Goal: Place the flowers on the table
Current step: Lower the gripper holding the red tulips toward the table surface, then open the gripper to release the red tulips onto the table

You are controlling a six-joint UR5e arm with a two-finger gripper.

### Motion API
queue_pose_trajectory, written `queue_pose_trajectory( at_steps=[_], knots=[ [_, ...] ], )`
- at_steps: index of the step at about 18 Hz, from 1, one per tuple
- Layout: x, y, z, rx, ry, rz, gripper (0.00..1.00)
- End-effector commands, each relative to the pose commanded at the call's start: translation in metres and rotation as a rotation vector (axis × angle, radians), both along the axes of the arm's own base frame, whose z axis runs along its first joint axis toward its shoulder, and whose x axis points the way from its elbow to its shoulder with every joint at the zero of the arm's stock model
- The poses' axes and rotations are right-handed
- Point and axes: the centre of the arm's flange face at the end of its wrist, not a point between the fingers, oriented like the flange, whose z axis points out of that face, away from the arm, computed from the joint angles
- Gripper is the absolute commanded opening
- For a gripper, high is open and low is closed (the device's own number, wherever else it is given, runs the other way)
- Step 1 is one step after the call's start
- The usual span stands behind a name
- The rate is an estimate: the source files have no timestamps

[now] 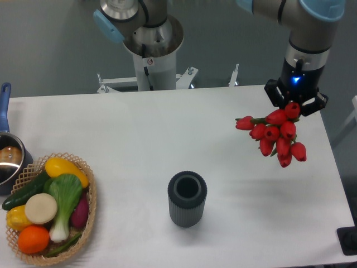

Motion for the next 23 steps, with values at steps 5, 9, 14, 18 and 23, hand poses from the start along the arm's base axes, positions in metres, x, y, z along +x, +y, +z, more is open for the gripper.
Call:
queue_pose_trajectory(
  at_steps=[5,9,14,18,23],
  knots=[
    [-0.009,0.009,-0.037,-0.018,-0.049,-0.006,0.0],
    [-0.004,0.017,-0.073,-0.028,-0.087,-0.008,0.0],
    [0.0,0.023,-0.119,-0.024,-0.06,-0.021,0.0],
    [-0.009,0.025,-0.137,-0.043,-0.08,-0.003,0.48],
    [-0.012,0.022,-0.13,-0.024,-0.016,0.004,1.0]
  ],
)
